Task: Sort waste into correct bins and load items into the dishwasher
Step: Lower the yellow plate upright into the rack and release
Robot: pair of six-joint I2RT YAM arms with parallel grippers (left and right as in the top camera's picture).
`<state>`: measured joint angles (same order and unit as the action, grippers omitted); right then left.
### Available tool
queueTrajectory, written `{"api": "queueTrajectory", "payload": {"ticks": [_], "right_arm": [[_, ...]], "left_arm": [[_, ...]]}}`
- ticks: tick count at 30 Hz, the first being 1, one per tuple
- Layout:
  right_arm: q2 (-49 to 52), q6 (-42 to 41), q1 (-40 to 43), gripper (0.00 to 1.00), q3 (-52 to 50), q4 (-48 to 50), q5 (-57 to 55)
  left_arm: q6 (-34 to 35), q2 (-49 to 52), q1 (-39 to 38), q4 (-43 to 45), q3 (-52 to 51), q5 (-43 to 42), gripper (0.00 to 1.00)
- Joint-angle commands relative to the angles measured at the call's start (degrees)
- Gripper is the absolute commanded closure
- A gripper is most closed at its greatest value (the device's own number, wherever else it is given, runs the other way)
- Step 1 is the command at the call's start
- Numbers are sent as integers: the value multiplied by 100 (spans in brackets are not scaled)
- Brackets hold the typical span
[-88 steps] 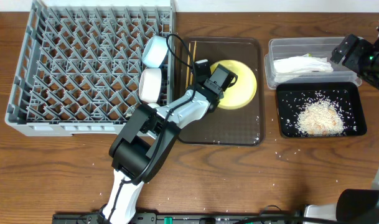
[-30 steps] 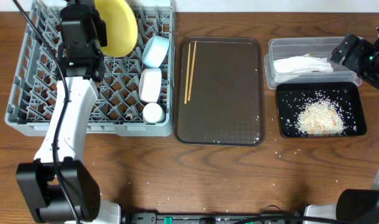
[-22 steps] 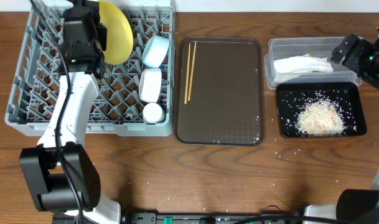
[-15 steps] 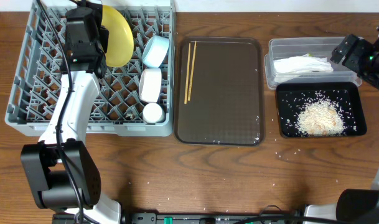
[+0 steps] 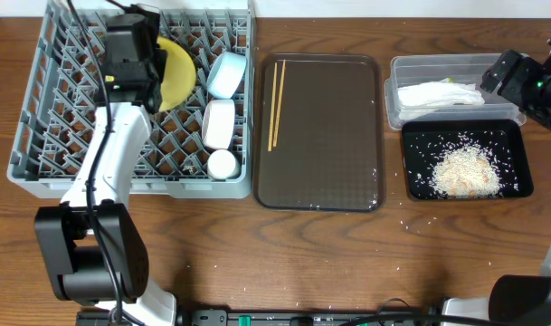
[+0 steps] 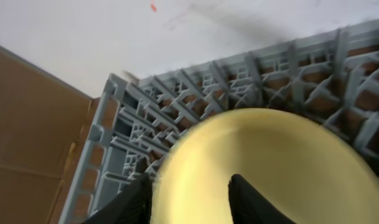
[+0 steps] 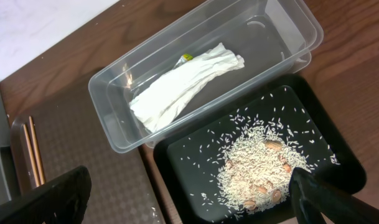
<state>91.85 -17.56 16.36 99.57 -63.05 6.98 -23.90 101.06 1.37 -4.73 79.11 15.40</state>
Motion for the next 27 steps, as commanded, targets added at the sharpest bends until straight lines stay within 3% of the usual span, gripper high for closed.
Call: {"api": "queueTrajectory", "payload": {"ticks": [1,5,8,10,11,12,19,27], "right_arm": [[-13,-42,48,1,7,0,-11],[-13,-42,48,1,7,0,-11],[-13,-42,48,1,7,0,-11],[-13,-42,50,1,7,0,-11],[-13,-42,48,1,7,0,-11],[-13,-42,50,1,7,0,-11],[-13,-42,50,1,7,0,-11],[-13,-42,50,1,7,0,-11]], "left_arm": [[17,13,-186,55,24,66,53],[90,-17,-402,4,24,68,53],[717,-17,-457,-133,24,-26,54],[1073,-11,-450,-348,24,-350,68],[1233,20,-444,-518,22,-669,85],[1333,57,-444,-553,22,-796,91],[2168,437,-446,-546,22,-907,92],[2190,820,-446,-551,22,-1252,92]]}}
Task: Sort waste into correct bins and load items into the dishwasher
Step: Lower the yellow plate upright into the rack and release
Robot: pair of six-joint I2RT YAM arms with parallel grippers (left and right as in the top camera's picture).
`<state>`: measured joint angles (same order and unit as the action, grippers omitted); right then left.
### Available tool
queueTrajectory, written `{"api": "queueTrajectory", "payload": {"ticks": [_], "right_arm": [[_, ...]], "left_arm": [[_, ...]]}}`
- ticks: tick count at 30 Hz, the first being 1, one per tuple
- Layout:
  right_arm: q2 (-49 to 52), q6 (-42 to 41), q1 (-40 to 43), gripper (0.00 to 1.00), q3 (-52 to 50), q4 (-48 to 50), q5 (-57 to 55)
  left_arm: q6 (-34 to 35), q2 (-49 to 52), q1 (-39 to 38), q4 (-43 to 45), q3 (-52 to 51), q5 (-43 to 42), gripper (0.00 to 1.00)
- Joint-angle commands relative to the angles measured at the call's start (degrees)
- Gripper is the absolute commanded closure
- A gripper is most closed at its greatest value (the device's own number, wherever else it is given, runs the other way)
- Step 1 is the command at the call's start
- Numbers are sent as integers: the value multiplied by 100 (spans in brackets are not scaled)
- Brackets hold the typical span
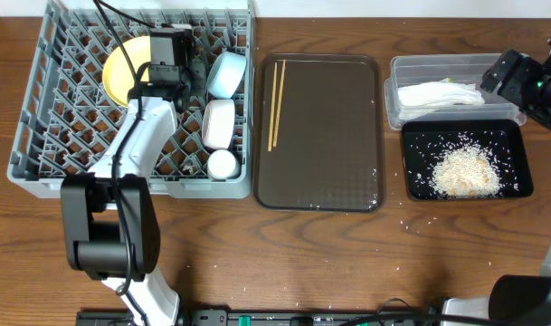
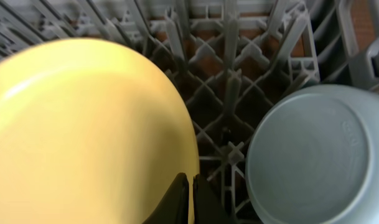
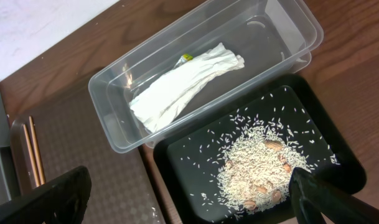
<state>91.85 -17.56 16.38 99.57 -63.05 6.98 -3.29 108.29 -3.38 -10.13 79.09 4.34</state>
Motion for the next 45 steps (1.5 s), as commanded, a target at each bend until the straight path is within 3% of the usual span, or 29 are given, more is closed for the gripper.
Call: {"api": "queueTrajectory", "payload": {"ticks": [1,29,36,45], "right_arm": [[-13,-42,46,1,7,0,-11],[-13,-42,48,1,7,0,-11],[-13,-42,46,1,7,0,-11],[-13,-42,48,1,7,0,-9]], "left_arm": [[129,111,28,-13,24,-146,92],[129,743,22,-181,20,-72,92],[125,269,-208,-181,33,-72,93],[146,-743,-1038,-509,33,-72,92]]}}
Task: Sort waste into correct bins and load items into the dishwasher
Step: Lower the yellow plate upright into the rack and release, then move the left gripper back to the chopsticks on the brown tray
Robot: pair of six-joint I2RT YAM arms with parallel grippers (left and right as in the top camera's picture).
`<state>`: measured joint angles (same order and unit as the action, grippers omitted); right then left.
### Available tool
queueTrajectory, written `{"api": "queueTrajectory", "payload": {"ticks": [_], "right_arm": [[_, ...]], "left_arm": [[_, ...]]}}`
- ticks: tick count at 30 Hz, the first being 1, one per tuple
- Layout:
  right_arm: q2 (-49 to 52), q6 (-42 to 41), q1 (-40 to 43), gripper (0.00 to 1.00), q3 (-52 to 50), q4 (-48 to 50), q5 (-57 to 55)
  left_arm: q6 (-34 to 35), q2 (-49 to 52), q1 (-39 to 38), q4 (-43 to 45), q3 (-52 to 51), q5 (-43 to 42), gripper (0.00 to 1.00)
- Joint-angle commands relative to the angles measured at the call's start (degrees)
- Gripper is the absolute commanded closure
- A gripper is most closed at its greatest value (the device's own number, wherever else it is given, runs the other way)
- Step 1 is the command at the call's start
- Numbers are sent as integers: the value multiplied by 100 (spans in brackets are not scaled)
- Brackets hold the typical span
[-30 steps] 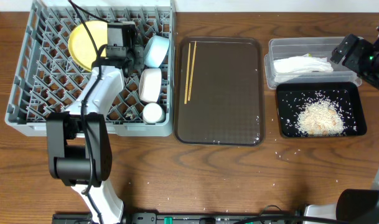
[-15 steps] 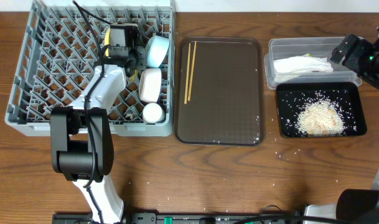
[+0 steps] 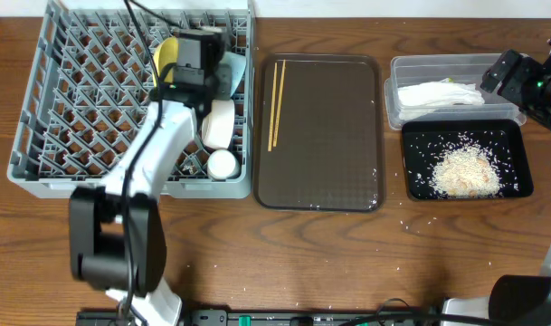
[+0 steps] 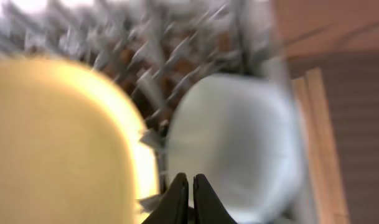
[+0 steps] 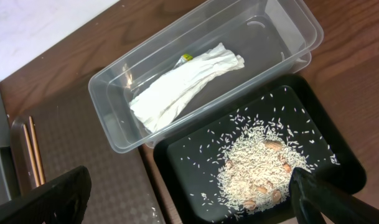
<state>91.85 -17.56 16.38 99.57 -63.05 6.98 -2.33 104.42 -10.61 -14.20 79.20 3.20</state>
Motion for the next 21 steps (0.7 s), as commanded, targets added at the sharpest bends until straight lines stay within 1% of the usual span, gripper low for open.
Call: {"api": "queueTrajectory", "payload": {"ticks": [1,4,7,11,13,15,16,17,21], "right_arm": [[-13,-42,48,1,7,0,-11],[-13,-42,46,1,7,0,-11],[-13,-42,46,1,7,0,-11],[-13,-42,48,1,7,0,-11],[-13,-42,46,1,7,0,-11],[-13,-42,46,1,7,0,-11],[-13,-42,46,1,7,0,-11],[-13,-42,46,1,7,0,-11],[-13,-42,46,1,7,0,-11]], "left_arm": [[105,-402,-413,-116,22,44,92],[514,-490,-752,-175,44,42,92],[772,-485,-1113,-525,238,42,92],[839,-481,-1661,-763,468,50,92],[942,-461,-1906,-752,514,293,92],[1014,-404,-2076,-717,514,590,87],[1012,-289,-2184,-656,511,767,83],[1010,-184,-2229,-612,511,831,77],[999,260,-2267,-514,511,997,62]]}}
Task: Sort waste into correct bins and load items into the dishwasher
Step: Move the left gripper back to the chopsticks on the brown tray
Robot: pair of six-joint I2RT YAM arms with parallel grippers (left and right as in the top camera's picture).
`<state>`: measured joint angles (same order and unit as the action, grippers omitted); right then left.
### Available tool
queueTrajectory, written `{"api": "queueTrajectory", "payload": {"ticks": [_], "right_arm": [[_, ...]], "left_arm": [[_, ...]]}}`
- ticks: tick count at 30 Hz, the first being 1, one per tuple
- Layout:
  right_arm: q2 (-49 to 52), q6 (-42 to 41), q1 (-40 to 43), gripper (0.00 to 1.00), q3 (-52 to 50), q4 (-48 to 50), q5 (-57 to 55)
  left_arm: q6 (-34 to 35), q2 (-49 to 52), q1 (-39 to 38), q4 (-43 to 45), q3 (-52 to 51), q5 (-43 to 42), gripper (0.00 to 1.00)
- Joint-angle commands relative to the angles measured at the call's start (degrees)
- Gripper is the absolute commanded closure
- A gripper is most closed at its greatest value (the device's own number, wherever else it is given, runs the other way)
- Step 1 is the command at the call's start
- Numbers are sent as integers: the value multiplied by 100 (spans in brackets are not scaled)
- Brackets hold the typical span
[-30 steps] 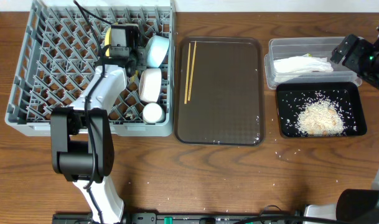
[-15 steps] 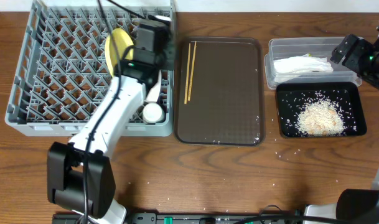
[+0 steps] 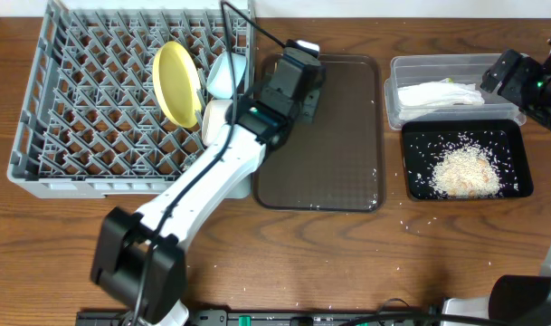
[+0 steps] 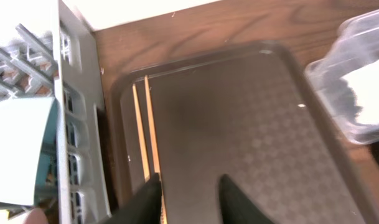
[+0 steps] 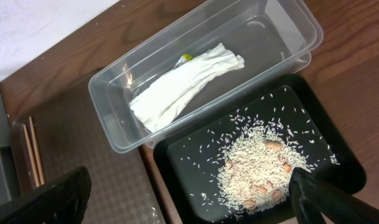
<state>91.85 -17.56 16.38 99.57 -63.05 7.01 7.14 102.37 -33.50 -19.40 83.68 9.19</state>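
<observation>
A yellow plate [image 3: 177,81] stands on edge in the grey dish rack [image 3: 76,118], beside a pale blue bowl [image 3: 224,76]. My left gripper [image 4: 190,198] hangs open over the brown tray [image 4: 251,143]. Its left finger is right next to two wooden chopsticks [image 4: 144,130], and nothing sits between the fingers. In the overhead view the left arm [image 3: 257,127] hides the chopsticks. At the far right, my right gripper [image 5: 189,196] is wide open and holds nothing. It hovers above the black tray of rice [image 5: 264,155] and the clear bin [image 5: 282,37].
A white napkin [image 5: 183,87] lies in the clear bin. White cups [image 3: 215,116] sit in the rack's right column. Stray rice grains [image 3: 409,223] dot the wood near the black tray. The rack's wall [image 4: 68,93] borders the brown tray on its left.
My left gripper was shut over the rack between the yellow plate and blue bowl. It is now open over the brown tray by the chopsticks. The plate stands alone in the rack.
At first my left gripper gripped the yellow plate above the rack. Then its fingers were together at the plate's edge, further left in the rack, and later beside the blue bowl. Now the plate stands upright in the rack and the gripper is at the tray. The right arm stayed still.
</observation>
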Motion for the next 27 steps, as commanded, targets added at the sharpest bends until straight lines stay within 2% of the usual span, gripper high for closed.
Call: {"api": "queueTrajectory", "payload": {"ticks": [1,7,17,27], "right_arm": [[-13,-42,46,1,7,0,-13],[-13,-42,48,1,7,0,-13],[-13,-42,46,1,7,0,-13],[-13,-42,48,1,7,0,-13]], "left_arm": [[50,595,33,39,63,396,60],[48,1154,42,313,61,407,59],[70,2011,57,774,61,955,57],[72,2256,114,973,61,955,58]]}}
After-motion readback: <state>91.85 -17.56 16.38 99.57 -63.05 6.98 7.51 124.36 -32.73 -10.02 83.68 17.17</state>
